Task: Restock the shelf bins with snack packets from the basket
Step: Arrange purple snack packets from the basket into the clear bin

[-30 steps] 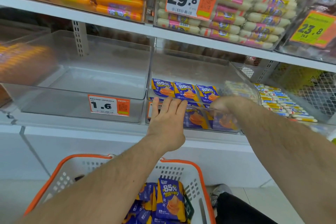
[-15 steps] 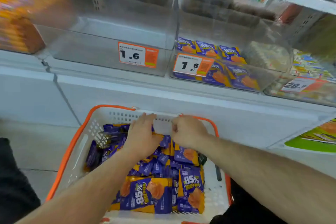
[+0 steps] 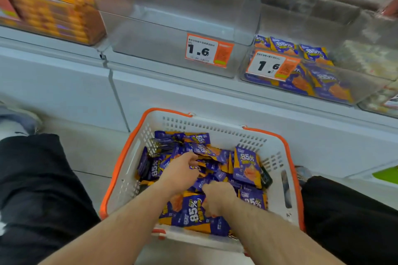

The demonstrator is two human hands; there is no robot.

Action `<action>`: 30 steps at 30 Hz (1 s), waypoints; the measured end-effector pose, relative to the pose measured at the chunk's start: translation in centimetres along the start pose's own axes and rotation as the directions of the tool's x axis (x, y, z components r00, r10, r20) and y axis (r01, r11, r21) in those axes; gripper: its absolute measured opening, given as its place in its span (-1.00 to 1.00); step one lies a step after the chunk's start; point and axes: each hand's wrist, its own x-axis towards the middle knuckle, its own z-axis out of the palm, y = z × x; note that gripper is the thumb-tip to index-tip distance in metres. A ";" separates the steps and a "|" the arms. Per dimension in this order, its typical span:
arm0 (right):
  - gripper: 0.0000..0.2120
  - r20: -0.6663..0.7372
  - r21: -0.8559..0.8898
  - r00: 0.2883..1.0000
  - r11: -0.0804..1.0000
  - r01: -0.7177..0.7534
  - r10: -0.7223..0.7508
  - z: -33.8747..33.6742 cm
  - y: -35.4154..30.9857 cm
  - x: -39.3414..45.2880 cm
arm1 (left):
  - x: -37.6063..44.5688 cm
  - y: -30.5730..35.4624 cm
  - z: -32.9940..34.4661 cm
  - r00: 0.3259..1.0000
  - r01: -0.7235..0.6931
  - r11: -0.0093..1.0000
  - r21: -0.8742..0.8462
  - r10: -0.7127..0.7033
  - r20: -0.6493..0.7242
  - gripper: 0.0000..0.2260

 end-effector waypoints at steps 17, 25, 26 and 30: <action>-0.78 -0.310 0.927 0.923 0.289 0.241 0.226 -13.2 6.1 -7.7 | -1.8 5.7 -3.3 0.969 -0.102 0.764 -0.637 -0.069 -0.237 -0.69; -0.49 -0.704 0.689 0.558 0.610 0.390 0.439 -17.2 5.9 -11.6 | -2.9 13.3 -5.7 0.933 -0.359 0.607 -0.709 0.212 -0.291 -0.80; -0.43 -0.776 0.600 0.496 0.696 0.394 0.389 -17.7 5.8 -12.1 | -2.9 14.4 -6.1 0.922 -0.388 0.608 -0.693 0.245 -0.301 -0.79; -0.29 -0.849 0.499 0.390 0.784 0.369 0.357 -19.5 6.1 -13.0 | -2.8 18.8 -7.2 0.879 -0.475 0.592 -0.651 0.358 -0.316 -0.78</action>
